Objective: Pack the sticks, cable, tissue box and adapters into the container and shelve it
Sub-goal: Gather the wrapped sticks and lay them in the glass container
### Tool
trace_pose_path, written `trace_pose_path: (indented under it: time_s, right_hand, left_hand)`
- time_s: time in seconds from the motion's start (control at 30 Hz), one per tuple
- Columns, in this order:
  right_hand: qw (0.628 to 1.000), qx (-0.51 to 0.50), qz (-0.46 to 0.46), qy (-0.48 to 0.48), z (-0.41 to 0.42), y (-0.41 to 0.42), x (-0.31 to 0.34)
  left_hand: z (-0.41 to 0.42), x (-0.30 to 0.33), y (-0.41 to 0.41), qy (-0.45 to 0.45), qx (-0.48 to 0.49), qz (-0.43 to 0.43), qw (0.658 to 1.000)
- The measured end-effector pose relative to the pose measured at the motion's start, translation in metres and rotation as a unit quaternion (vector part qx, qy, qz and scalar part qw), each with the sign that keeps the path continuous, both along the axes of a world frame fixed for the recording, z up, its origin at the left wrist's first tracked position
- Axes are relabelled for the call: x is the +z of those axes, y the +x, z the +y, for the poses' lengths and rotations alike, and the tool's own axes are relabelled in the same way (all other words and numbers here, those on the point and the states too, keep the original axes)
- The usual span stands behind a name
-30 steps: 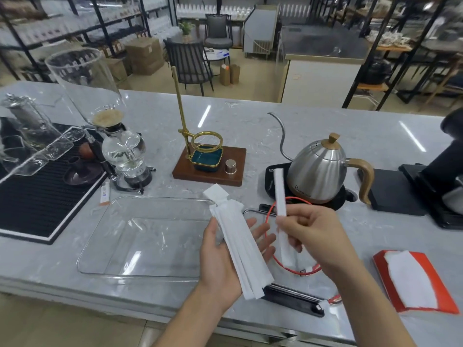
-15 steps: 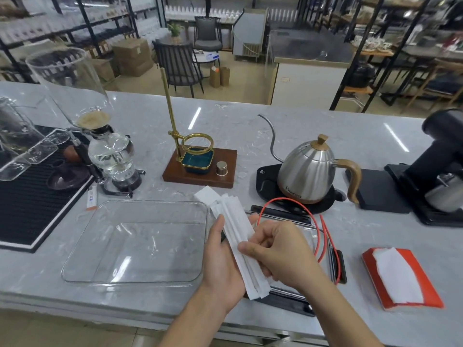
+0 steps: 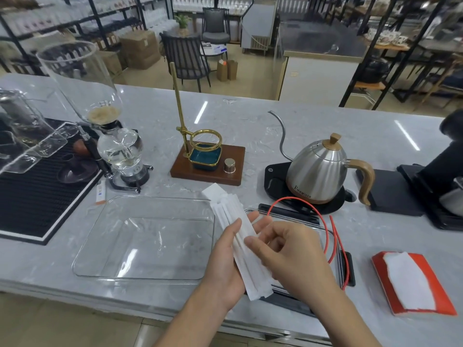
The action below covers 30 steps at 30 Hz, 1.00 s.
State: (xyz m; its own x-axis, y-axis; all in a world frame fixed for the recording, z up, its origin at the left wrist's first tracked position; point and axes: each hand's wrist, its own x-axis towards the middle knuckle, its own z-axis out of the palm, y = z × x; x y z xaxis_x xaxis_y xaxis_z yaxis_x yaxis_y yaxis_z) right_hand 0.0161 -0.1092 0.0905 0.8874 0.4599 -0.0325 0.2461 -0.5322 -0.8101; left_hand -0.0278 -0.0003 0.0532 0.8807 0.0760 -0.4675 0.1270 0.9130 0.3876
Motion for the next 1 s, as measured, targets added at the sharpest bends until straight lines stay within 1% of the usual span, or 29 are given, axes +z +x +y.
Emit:
trace_pose_path:
  time_s: [0.27,0.43,0.5,0.63,0.87,1.0]
  right_hand:
    - [0.997,-0.036,-0.022,0.061,0.004,-0.004,0.006]
    - [0.996,-0.047,-0.024,0.076,0.025,-0.005,0.009]
    - [0.995,-0.047,-0.027,0.078,0.037,-0.007,0.010]
    - [0.996,-0.036,-0.027,0.071,0.070,-0.017,0.015]
    - [0.998,-0.009,-0.044,0.042,0.114,-0.027,0.017]
    - [0.997,0.026,-0.068,0.003,0.135,-0.030,0.024]
  left_hand:
    - [0.020,0.001,-0.008,0.069,0.020,-0.011,0.997]
    - [0.051,0.005,-0.020,0.055,0.048,-0.021,0.997]
    - [0.065,0.007,-0.026,0.078,0.051,-0.015,0.996]
    - [0.098,0.009,-0.038,0.134,0.044,0.000,0.990]
    - [0.153,0.012,-0.058,0.143,0.004,-0.011,0.990]
    - [0.185,0.013,-0.066,0.216,-0.031,0.006,0.976]
